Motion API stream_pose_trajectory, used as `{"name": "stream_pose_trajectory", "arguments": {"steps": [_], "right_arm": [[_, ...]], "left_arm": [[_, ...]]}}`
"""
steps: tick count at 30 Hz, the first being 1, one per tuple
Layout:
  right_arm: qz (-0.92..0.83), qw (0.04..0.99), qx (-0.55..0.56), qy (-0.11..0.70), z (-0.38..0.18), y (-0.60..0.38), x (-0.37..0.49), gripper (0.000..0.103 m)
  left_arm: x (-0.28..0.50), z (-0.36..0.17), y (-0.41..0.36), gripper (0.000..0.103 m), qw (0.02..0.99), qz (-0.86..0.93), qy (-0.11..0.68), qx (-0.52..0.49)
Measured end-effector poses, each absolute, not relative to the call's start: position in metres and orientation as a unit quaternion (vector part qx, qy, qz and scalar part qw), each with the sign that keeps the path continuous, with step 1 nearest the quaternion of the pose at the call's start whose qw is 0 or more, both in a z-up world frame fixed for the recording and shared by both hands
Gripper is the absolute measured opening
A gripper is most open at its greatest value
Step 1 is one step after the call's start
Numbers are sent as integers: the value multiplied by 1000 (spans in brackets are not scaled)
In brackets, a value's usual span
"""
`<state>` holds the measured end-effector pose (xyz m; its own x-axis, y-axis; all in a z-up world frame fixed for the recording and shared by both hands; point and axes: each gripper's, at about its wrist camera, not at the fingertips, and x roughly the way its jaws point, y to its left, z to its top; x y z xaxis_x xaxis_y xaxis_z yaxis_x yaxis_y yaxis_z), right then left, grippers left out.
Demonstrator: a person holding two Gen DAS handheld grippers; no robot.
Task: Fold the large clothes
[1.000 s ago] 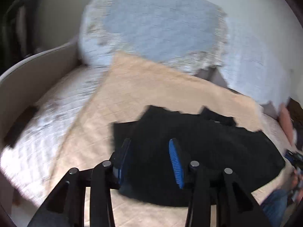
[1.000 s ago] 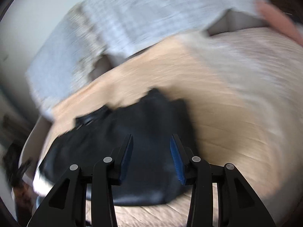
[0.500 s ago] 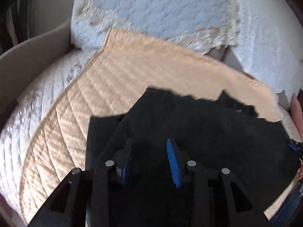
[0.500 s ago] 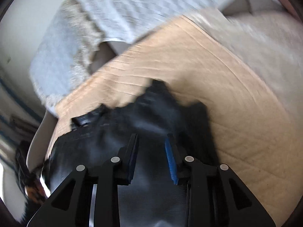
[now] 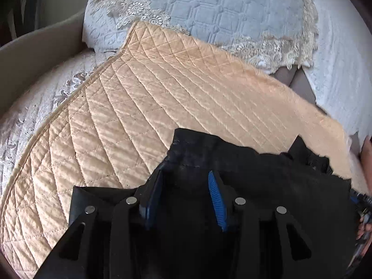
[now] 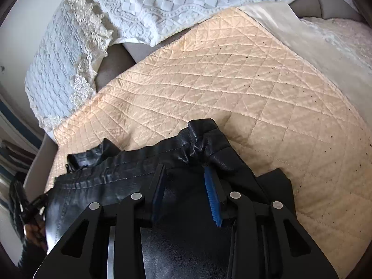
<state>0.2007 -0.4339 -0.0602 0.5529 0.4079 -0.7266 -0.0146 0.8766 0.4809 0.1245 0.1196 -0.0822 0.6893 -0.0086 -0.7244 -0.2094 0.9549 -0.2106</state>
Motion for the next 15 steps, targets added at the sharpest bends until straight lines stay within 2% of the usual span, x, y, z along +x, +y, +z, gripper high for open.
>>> {"name": "stream_pose_trajectory", "arguments": {"steps": [9, 15], "right_arm": [[112, 854, 194, 470, -59, -428, 204, 35], [84, 867, 157, 466, -13, -406, 166, 38]], "left_arm": [[136, -83, 114, 44, 904, 69, 406, -110], [97, -43, 104, 47, 917, 47, 383, -106]]}}
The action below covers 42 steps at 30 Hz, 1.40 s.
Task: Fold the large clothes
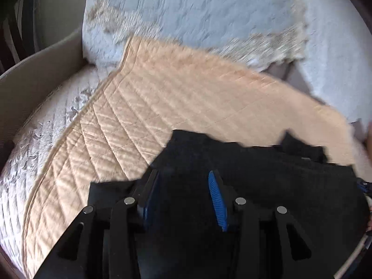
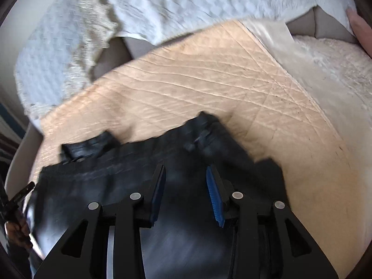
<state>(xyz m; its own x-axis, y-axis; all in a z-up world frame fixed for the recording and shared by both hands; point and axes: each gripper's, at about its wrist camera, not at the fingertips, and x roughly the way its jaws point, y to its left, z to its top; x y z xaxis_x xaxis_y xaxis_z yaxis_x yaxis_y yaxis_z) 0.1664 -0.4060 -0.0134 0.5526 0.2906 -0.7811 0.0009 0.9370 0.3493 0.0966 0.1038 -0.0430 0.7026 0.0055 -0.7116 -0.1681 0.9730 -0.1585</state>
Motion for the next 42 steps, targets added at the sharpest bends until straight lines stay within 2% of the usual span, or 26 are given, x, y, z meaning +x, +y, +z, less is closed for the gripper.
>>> {"name": "stream_pose_trajectory", "arguments": {"steps": [4, 9, 15, 24, 30, 34, 42], "right_arm": [[85, 878, 134, 452, -4, -399, 123, 38], [49, 859, 152, 486, -28, -416, 115, 38], [57, 873, 139, 463, 5, -403, 101, 39], [103, 880, 114, 450, 17, -350, 71, 41], [136, 878, 80, 452, 16, -314, 62, 41], [152, 876, 65, 454, 12, -294, 58, 41], [179, 872, 48, 454, 10, -261, 57, 41]], "left_arm": [[50, -33, 91, 53, 932, 26, 355, -74], [41, -67, 100, 53, 914, 50, 395, -71], [21, -36, 89, 53, 918, 61, 385, -69], [-4, -20, 84, 55, 918, 61, 385, -76], [-5, -22, 87, 55, 915, 66, 390, -76], [-4, -25, 94, 60, 914, 73, 390, -83], [6, -30, 114, 63, 912, 92, 390, -91]]}}
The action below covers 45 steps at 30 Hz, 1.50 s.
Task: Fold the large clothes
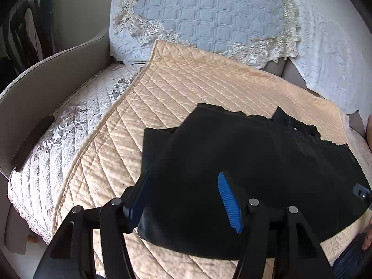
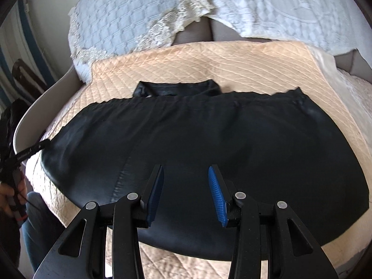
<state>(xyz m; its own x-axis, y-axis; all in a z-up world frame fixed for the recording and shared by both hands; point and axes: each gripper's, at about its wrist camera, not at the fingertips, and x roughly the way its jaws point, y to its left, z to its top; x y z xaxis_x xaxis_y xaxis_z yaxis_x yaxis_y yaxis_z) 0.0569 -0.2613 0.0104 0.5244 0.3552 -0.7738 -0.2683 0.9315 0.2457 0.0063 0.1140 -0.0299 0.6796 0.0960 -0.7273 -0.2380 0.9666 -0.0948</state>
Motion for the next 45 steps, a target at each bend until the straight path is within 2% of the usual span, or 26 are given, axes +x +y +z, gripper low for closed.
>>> {"name": "stream_pose_trajectory", "arguments": {"steps": [6, 13, 19, 25, 29, 32, 34, 37, 40, 45], "right_arm": [[198, 868, 37, 454, 11, -242, 58, 42], [204, 865, 31, 458, 11, -230, 63, 42], [210, 863, 27, 459, 10, -222, 64, 42], [219, 859, 34, 461, 8, -216, 64, 42], [224, 858, 38, 461, 6, -212, 63, 42], [227, 859, 37, 457, 9, -211, 62, 42], [229, 859, 39, 456, 10, -212, 60, 42], [229, 859, 45, 455, 10, -215, 59, 42], [230, 859, 53, 453, 10, -219, 57, 42], [232, 862, 58, 448, 13, -225, 54, 42]], "left_arm": [[17, -38, 132, 71, 911, 83, 387, -114], [37, -65, 164, 72, 890, 78, 410, -181], [39, -74, 168, 78, 896, 78, 399, -180], [34, -75, 150, 78, 899, 47, 406, -155], [34, -76, 138, 68, 900, 53, 414, -124], [33, -74, 137, 52, 901, 62, 413, -120], [31, -72, 135, 36, 902, 66, 412, -108], [30, -70, 132, 23, 904, 70, 412, -90], [30, -67, 133, 15, 903, 69, 415, -84], [27, -53, 144, 10, 904, 37, 410, -120]]}}
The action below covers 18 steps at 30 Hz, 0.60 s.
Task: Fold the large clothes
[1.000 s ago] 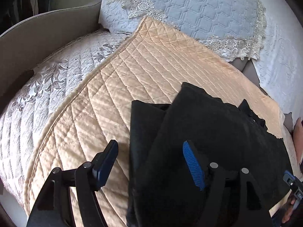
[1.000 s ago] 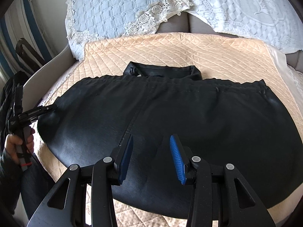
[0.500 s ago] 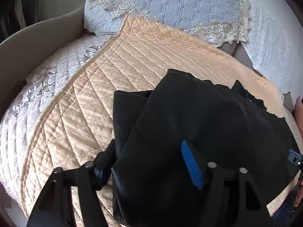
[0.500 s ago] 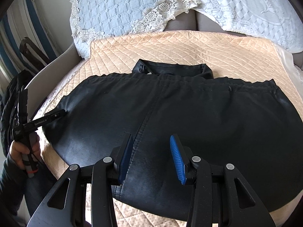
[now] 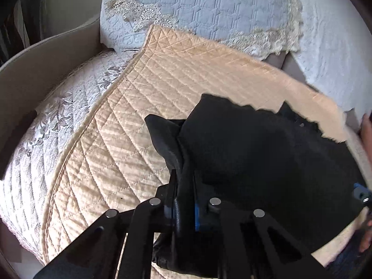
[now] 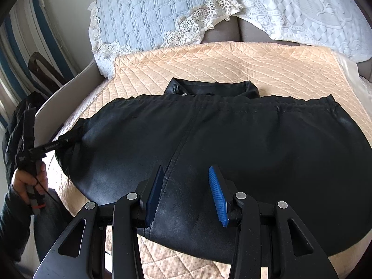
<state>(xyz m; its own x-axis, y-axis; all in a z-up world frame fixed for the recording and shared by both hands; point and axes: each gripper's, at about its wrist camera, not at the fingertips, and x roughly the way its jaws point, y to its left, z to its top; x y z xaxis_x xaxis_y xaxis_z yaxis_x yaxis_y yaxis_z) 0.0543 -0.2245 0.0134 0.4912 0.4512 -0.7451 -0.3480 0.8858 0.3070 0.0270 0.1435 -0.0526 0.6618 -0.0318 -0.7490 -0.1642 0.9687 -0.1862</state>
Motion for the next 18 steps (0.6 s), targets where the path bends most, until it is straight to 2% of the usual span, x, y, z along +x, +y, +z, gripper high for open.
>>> {"name": "stream_pose_trajectory", "arguments": {"steps": [7, 13, 18], "right_arm": [[229, 863, 82, 442, 13, -237, 53, 42], [227, 865, 98, 437, 14, -249, 53, 42], [220, 864, 115, 437, 12, -264, 50, 42]], "left_arm": [[19, -7, 144, 9, 903, -40, 379, -201], [22, 35, 83, 8, 908, -119, 352, -195], [32, 28, 13, 8, 894, -187, 369, -175]]}}
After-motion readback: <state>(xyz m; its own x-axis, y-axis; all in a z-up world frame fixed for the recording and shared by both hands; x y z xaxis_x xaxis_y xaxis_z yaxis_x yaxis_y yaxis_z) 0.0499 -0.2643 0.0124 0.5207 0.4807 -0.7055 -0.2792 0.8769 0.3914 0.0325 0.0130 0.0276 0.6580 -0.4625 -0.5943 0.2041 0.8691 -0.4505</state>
